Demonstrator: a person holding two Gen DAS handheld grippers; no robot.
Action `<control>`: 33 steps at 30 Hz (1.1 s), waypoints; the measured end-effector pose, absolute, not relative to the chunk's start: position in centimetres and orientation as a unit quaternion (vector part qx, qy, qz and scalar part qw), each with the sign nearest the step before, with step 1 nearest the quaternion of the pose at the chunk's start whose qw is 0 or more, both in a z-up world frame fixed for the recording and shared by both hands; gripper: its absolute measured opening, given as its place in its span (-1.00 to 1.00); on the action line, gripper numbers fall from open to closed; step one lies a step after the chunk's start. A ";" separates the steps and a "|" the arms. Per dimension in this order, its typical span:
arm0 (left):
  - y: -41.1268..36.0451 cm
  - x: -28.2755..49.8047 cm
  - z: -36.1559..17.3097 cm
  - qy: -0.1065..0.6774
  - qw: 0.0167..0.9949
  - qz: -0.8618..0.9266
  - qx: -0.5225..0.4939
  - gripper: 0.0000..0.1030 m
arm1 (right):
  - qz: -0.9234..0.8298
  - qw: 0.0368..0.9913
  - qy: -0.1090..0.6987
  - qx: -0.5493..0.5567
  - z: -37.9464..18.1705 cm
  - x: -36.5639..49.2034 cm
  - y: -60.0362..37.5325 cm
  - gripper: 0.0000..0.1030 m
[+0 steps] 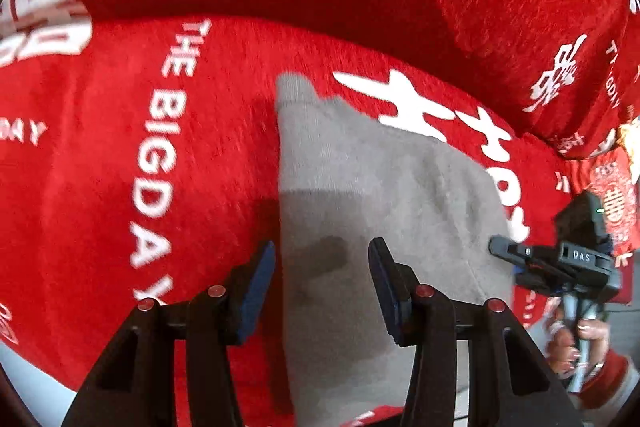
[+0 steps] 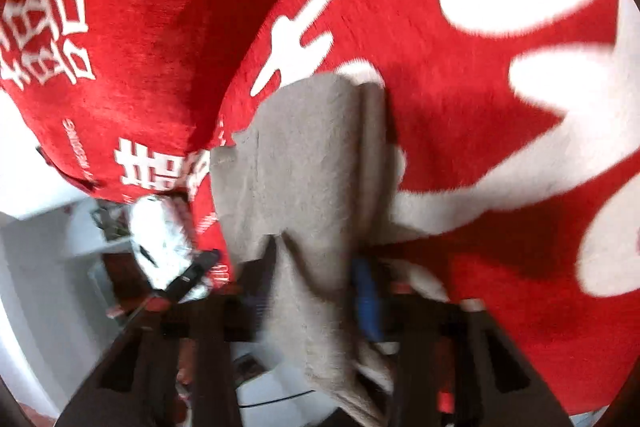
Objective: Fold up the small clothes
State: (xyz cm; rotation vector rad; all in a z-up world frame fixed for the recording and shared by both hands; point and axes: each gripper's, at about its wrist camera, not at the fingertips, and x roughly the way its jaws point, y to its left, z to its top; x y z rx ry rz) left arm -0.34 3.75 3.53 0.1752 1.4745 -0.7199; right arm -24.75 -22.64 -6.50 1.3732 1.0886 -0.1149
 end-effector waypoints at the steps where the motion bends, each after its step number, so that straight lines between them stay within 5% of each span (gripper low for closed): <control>1: 3.7 -0.3 3.5 0.654 0.682 -0.316 0.086 -0.04 | -0.053 0.653 0.490 0.575 -5.7 -24.2 -22.5 -0.54; 9: 2.8 -0.9 -0.2 0.647 0.696 -0.270 0.157 0.02 | -0.138 0.720 0.598 0.325 -5.5 -22.4 -20.9 -0.62; 23: 4.7 -5.6 2.7 0.651 0.680 -0.266 0.209 0.02 | -0.123 0.705 0.574 0.396 -0.9 -26.8 -17.8 -0.62; 33: 5.8 -7.4 2.3 0.668 0.666 -0.248 0.219 0.02 | -0.142 0.642 0.645 0.389 -5.8 -27.9 -13.9 -0.62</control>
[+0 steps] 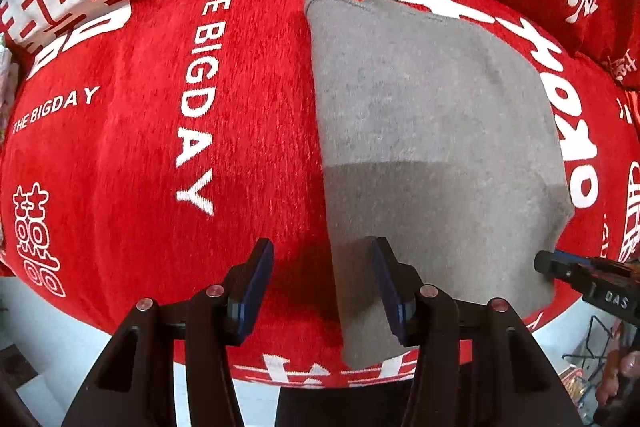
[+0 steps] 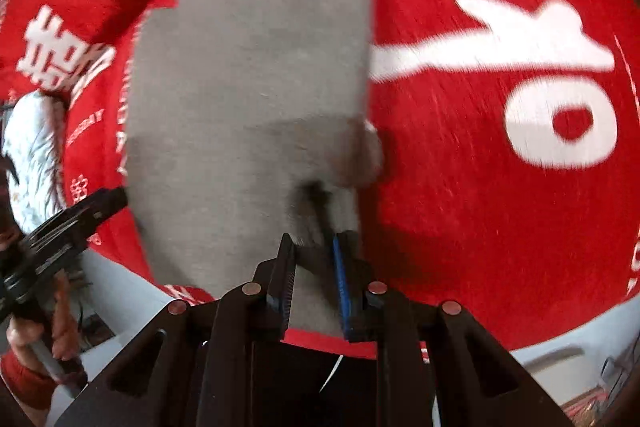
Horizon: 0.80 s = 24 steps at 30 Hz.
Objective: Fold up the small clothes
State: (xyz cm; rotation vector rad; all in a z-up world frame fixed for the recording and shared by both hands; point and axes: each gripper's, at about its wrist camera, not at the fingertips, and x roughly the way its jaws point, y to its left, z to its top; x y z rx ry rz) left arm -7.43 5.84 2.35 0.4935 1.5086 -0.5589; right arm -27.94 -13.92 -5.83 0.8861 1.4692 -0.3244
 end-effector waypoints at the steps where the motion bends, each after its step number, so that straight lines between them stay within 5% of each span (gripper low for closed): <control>1: 5.9 -7.4 2.4 0.669 0.666 -0.247 0.220 0.02 | -0.147 0.639 0.646 0.391 -6.0 -28.1 -14.1 -0.62; 24: 5.5 -8.8 5.2 0.683 0.644 -0.253 0.232 0.02 | -0.166 0.640 0.646 0.382 -1.8 -27.6 -14.6 -0.58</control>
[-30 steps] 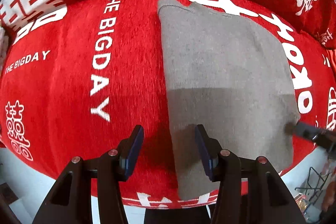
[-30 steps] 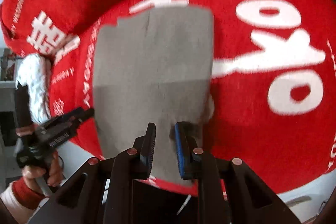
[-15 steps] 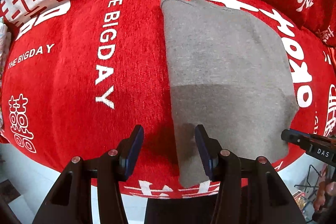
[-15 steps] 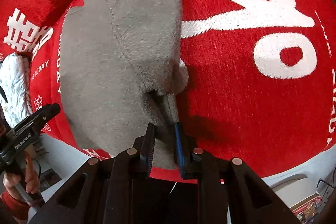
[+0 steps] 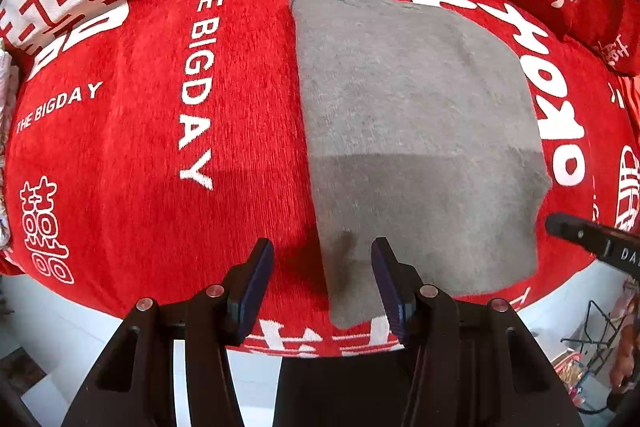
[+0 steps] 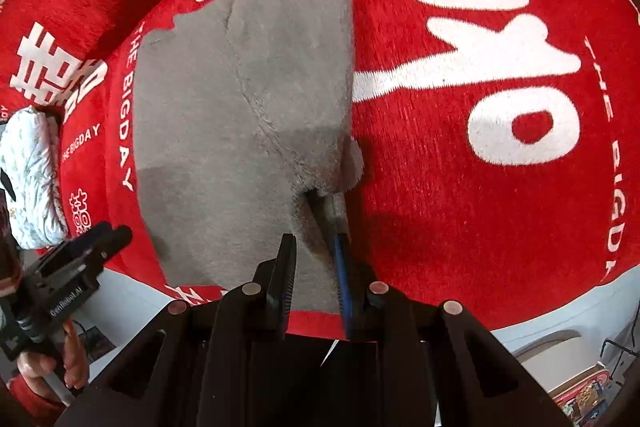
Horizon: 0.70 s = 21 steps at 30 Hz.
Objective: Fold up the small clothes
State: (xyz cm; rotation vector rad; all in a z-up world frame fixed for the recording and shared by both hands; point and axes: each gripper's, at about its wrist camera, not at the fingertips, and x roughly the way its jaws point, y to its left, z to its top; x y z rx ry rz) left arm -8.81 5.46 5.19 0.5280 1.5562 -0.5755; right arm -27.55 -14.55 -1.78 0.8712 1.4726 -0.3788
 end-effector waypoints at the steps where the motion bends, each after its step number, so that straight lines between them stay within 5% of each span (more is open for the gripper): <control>1: 5.5 -9.0 5.5 0.682 0.644 -0.253 0.236 0.02 | -0.165 0.642 0.645 0.380 -1.5 -27.6 -14.6 -0.58; 13: 5.4 -8.7 9.3 0.681 0.647 -0.255 0.228 0.02 | -0.169 0.656 0.638 0.366 2.5 -27.2 -14.1 -0.57; 14: 5.4 -8.7 9.6 0.680 0.649 -0.254 0.229 0.06 | -0.170 0.660 0.638 0.360 3.0 -27.1 -14.0 -0.48; 15: 5.3 -8.6 10.0 0.677 0.651 -0.253 0.232 0.43 | -0.172 0.662 0.638 0.354 3.5 -27.0 -13.8 -0.22; 17: 5.2 -8.6 10.8 0.668 0.660 -0.253 0.233 0.81 | -0.177 0.668 0.638 0.340 4.3 -26.8 -13.6 0.14; 21: 5.1 -8.6 12.0 0.657 0.668 -0.256 0.238 0.81 | -0.183 0.681 0.637 0.311 6.1 -26.2 -13.1 0.25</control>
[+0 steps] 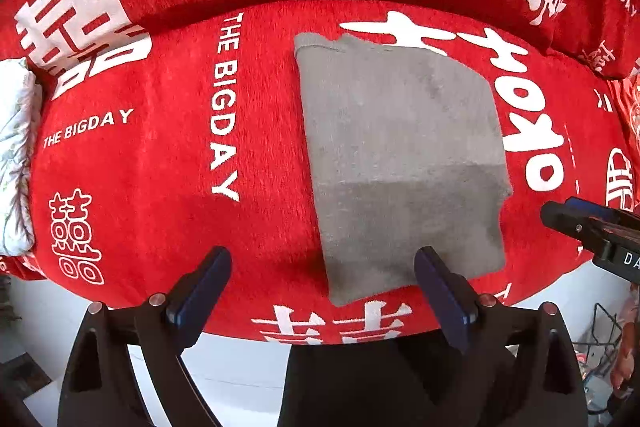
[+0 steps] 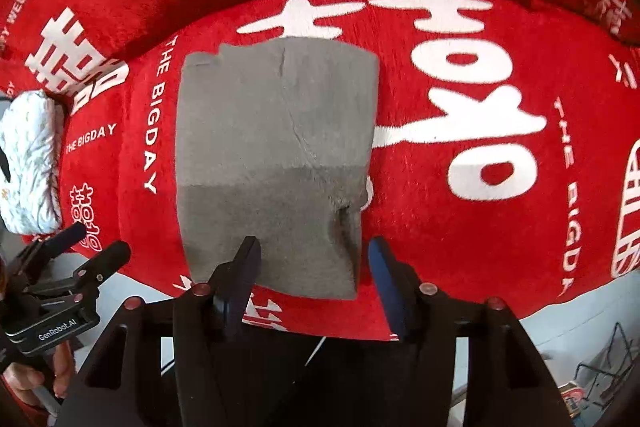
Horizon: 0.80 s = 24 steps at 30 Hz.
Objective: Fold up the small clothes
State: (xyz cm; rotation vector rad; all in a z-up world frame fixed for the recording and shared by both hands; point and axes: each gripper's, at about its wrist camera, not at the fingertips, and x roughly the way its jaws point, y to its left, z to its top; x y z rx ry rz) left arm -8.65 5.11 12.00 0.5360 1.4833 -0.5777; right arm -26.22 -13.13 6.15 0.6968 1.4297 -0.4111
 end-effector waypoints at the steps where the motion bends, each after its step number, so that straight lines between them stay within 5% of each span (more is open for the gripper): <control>1: 5.1 -8.7 12.2 0.658 0.668 -0.254 0.236 0.81 | -0.185 0.682 0.637 0.308 6.4 -26.1 -13.1 0.31; 9: 4.8 -9.1 13.5 0.643 0.680 -0.245 0.252 1.00 | -0.204 0.693 0.632 0.279 8.9 -25.4 -12.4 0.73; 24: 4.5 -8.7 16.5 0.612 0.712 -0.245 0.240 1.00 | -0.259 0.709 0.604 0.256 11.8 -25.4 -12.6 0.77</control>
